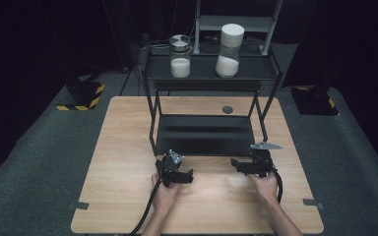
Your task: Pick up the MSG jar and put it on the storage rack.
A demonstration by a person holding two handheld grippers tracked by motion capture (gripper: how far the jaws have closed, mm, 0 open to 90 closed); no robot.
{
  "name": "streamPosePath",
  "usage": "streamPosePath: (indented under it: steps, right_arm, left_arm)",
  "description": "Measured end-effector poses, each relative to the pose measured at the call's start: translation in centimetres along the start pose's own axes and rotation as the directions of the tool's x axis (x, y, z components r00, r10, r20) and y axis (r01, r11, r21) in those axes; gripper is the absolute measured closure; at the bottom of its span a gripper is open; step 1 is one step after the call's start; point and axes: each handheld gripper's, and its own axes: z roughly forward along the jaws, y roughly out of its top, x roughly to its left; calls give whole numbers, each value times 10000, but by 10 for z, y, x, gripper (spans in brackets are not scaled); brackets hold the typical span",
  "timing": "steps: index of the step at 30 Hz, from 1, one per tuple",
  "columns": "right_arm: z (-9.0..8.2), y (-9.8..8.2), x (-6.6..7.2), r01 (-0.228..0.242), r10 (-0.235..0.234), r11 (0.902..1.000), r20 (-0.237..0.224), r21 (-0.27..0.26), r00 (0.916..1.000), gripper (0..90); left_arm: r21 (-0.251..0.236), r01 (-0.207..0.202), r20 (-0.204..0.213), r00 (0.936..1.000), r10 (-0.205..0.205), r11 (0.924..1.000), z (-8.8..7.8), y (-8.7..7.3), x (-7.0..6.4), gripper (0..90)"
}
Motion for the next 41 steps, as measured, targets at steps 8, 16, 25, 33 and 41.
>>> streamPosePath:
  steps: [8, 16, 25, 33, 41]
  right_arm:
    - [6, -11, 6, 128, -134, 9998, 364, 172, 9992, 121]
    - [12, -21, 17, 342, -367, 9988, 762, 339, 9964, 117]
    - [23, -34, 27, 810, -887, 9946, 1261, 647, 9880, 93]
    - [24, -38, 31, 907, -974, 9944, 1391, 538, 9855, 86]
    - [24, -38, 31, 895, -962, 9945, 1397, 539, 9855, 85]
  left_arm:
    - [1, 3, -2, 10000, -3, 10000, 0, 0, 0, 44]
    - [4, -5, -9, 10000, 5, 10000, 0, 0, 0, 44]
    - [1, -6, -13, 10000, 6, 10000, 0, 0, 0, 44]
    - [3, -4, -25, 10000, 4, 10000, 0, 0, -1, 44]
    - [4, 0, -19, 10000, 0, 10000, 0, 0, 0, 44]
